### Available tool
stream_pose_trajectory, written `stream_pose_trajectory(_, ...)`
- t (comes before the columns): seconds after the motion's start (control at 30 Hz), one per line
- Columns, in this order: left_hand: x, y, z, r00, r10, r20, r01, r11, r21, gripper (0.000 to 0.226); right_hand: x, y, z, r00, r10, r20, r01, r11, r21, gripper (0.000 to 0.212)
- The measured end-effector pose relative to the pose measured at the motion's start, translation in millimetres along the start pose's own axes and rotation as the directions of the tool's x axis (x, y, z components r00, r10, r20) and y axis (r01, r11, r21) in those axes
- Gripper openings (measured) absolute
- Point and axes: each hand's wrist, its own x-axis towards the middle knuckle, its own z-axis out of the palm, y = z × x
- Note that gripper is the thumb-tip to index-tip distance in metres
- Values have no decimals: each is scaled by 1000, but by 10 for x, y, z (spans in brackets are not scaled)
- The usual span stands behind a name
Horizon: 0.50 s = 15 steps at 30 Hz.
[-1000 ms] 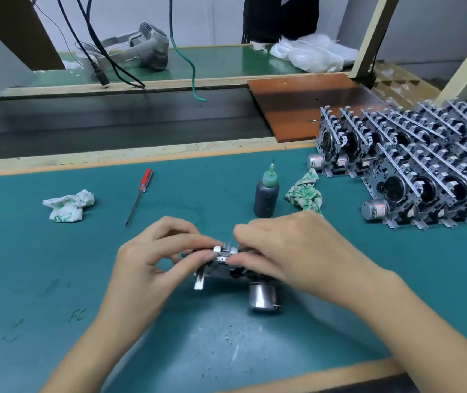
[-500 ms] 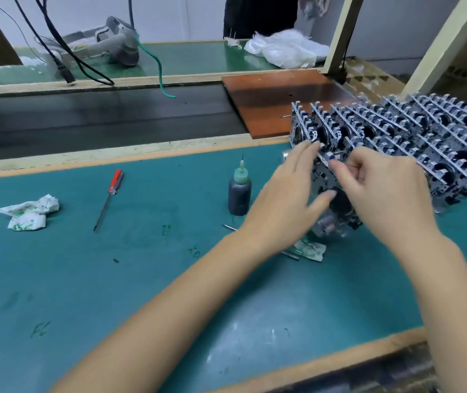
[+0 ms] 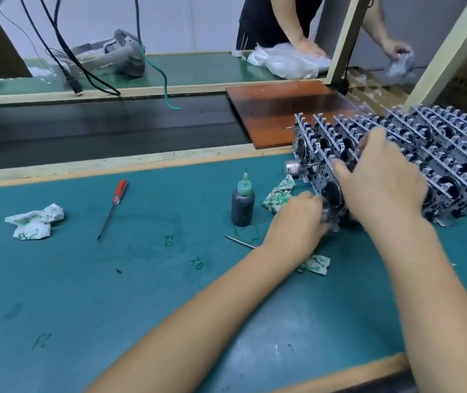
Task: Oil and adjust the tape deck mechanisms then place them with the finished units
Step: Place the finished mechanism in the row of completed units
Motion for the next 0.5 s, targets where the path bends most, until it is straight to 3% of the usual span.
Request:
stream_pose_trajectory(0.1, -196, 29, -390, 987, 61, -148, -88, 979, -183, 26, -216, -253, -257, 979, -194, -60, 202, 963, 176, 31)
stream_pose_trajectory(0.2, -541, -123, -904, 960, -11, -280, -73, 955, -289, 12, -526, -729, -444, 921, -387, -45, 371, 835, 407, 24)
stream_pose_trajectory(0.33, -1157, -572, -1449, 883, -265, -387, 146, 940, -309, 22, -799, -1400, -344, 772, -635, 21, 563, 698, 442, 23)
stream_pose_trajectory(0.4, -1474, -838, -1627, 810, -386, -441, 280, 916, -288, 34, -914, -1745, -190, 675, -737, 38, 644, 613, 457, 21)
stream_pose_trajectory(0.5, -1905, -1248, -1864, 646, -557, -522, 550, 814, -187, 29, -1132, -2272, 52, 530, -846, 58, 713, 481, 510, 22)
